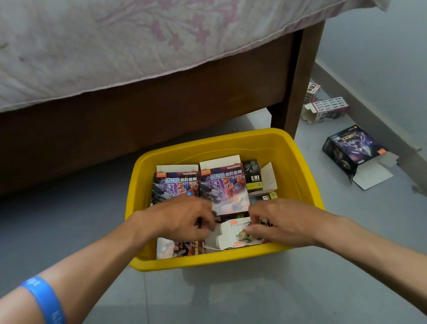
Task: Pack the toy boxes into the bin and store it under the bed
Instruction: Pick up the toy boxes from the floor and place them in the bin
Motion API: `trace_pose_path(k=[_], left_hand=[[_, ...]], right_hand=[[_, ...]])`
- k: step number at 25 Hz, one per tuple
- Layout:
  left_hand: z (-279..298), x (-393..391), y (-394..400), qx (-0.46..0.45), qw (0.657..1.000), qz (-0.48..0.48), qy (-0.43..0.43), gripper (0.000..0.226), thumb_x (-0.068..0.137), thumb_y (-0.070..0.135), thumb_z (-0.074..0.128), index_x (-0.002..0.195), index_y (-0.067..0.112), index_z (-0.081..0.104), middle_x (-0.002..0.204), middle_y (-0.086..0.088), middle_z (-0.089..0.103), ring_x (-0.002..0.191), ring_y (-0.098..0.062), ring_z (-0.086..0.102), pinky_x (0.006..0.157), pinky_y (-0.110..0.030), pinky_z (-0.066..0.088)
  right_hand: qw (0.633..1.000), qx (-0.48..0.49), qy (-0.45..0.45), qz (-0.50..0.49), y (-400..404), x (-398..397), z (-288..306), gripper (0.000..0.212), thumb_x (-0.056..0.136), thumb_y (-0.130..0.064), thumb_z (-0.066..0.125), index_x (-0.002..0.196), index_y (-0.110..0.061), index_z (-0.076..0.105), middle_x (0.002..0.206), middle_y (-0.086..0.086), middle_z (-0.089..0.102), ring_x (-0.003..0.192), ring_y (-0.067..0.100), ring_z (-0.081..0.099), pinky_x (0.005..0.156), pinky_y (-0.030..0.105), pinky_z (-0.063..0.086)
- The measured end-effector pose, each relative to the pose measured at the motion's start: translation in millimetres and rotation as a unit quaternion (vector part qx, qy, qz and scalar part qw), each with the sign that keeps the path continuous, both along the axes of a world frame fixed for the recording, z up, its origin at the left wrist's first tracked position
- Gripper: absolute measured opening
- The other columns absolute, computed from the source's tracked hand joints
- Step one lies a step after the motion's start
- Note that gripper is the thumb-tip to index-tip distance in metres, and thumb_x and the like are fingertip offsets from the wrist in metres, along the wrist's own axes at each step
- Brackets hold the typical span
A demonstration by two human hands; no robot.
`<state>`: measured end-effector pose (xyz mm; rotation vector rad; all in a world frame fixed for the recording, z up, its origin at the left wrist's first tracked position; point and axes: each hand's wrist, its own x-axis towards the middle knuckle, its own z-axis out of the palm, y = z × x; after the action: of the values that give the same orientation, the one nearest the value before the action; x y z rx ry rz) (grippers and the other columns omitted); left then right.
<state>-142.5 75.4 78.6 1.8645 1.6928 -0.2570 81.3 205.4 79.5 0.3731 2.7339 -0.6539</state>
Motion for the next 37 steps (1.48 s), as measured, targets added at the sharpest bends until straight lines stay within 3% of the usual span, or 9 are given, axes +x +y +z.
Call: trace_pose_path(k=[6, 10, 14, 17, 21, 27, 32, 35, 37], left_hand=[[6, 17, -1, -0.231, 0.904, 0.21, -0.294, 0.053, 0.09, 0.005, 0.065, 0.14, 0.021, 0.055, 0.125, 0.004, 0.068, 0.109, -0.016, 0.065, 0.091, -0.032, 0.056], [14, 35, 0, -0.08, 0.879, 0.287, -0.372, 0.044, 0.089, 0.008, 0.07, 0.13, 0.024, 0.063, 0.118, -0.002, 0.07, 0.11, -0.019, 0.066, 0.096, -0.037, 0.055], [27, 57, 8, 0.181, 0.843, 0.369, -0.346, 0.022, 0.08, 0.035, 0.08, 0.099, 0.033, 0.069, 0.11, 0.013, 0.062, 0.101, -0.005, 0.061, 0.077, -0.025, 0.058], [40, 79, 26, 0.209, 0.783, 0.383, -0.443, 0.028, 0.081, 0.03, 0.081, 0.1, 0.027, 0.06, 0.092, 0.019, 0.063, 0.083, 0.002, 0.064, 0.066, -0.024, 0.056], [46, 95, 45, 0.341, 0.768, 0.378, -0.389, 0.04, 0.072, 0.028, 0.086, 0.09, 0.015, 0.053, 0.094, -0.011, 0.058, 0.079, -0.027, 0.056, 0.067, -0.046, 0.051], [44, 96, 52, 0.328, 0.711, 0.409, -0.469, 0.039, 0.074, 0.01, 0.085, 0.066, 0.014, 0.047, 0.075, -0.02, 0.055, 0.067, -0.031, 0.055, 0.05, -0.036, 0.047], [43, 97, 47, 0.359, 0.744, 0.362, -0.431, 0.025, 0.065, 0.004, 0.07, 0.066, 0.017, 0.048, 0.116, 0.0, 0.062, 0.107, -0.009, 0.064, 0.083, -0.031, 0.055], [41, 92, 48, 0.308, 0.707, 0.381, -0.509, 0.021, 0.072, 0.007, 0.066, 0.089, 0.013, 0.056, 0.112, -0.009, 0.061, 0.094, -0.02, 0.068, 0.073, -0.043, 0.06], [43, 95, 53, 0.254, 0.777, 0.353, -0.456, 0.025, 0.081, 0.022, 0.063, 0.105, 0.02, 0.058, 0.108, -0.007, 0.058, 0.085, -0.018, 0.063, 0.068, -0.04, 0.056]], right_hand=[[0.994, -0.079, -0.082, 0.008, 11, -2, -1, 0.061, 0.086, -0.051, 0.067, 0.136, -0.04, 0.033, 0.14, -0.008, 0.054, 0.117, 0.017, 0.057, 0.094, 0.036, 0.052], [0.996, 0.066, -0.026, 0.048, 19, 3, 4, 0.08, 0.074, -0.057, 0.068, 0.141, -0.041, 0.026, 0.131, -0.009, 0.058, 0.104, 0.016, 0.06, 0.079, 0.032, 0.053], [0.987, 0.002, 0.135, -0.084, 25, 25, 26, 0.071, 0.063, -0.064, 0.063, 0.125, -0.047, 0.032, 0.1, -0.025, 0.056, 0.076, 0.002, 0.055, 0.059, 0.019, 0.041], [0.96, 0.027, 0.235, -0.149, 11, 39, 29, 0.062, 0.068, -0.059, 0.063, 0.12, -0.041, 0.036, 0.089, -0.024, 0.053, 0.067, 0.006, 0.054, 0.054, 0.025, 0.046], [0.939, 0.046, 0.267, -0.211, 3, 42, 27, 0.062, 0.072, -0.059, 0.06, 0.124, -0.035, 0.034, 0.079, -0.022, 0.049, 0.056, 0.004, 0.051, 0.047, 0.017, 0.036], [0.925, 0.075, 0.278, -0.249, -6, 47, 18, 0.06, 0.07, -0.054, 0.059, 0.121, -0.032, 0.036, 0.076, -0.019, 0.048, 0.052, 0.007, 0.041, 0.046, 0.009, 0.023], [0.902, 0.031, 0.292, -0.315, -8, 44, 12, 0.065, 0.07, -0.06, 0.057, 0.124, -0.035, 0.031, 0.087, -0.019, 0.055, 0.064, 0.013, 0.056, 0.051, 0.028, 0.043], [0.903, 0.035, 0.299, -0.308, -11, 45, 11, 0.064, 0.071, -0.054, 0.059, 0.126, -0.035, 0.032, 0.085, -0.021, 0.053, 0.061, 0.009, 0.051, 0.048, 0.022, 0.04], [0.912, 0.069, 0.292, -0.279, -15, 44, 8, 0.065, 0.072, -0.05, 0.059, 0.13, -0.032, 0.036, 0.086, -0.022, 0.05, 0.06, 0.005, 0.042, 0.048, 0.011, 0.029]])
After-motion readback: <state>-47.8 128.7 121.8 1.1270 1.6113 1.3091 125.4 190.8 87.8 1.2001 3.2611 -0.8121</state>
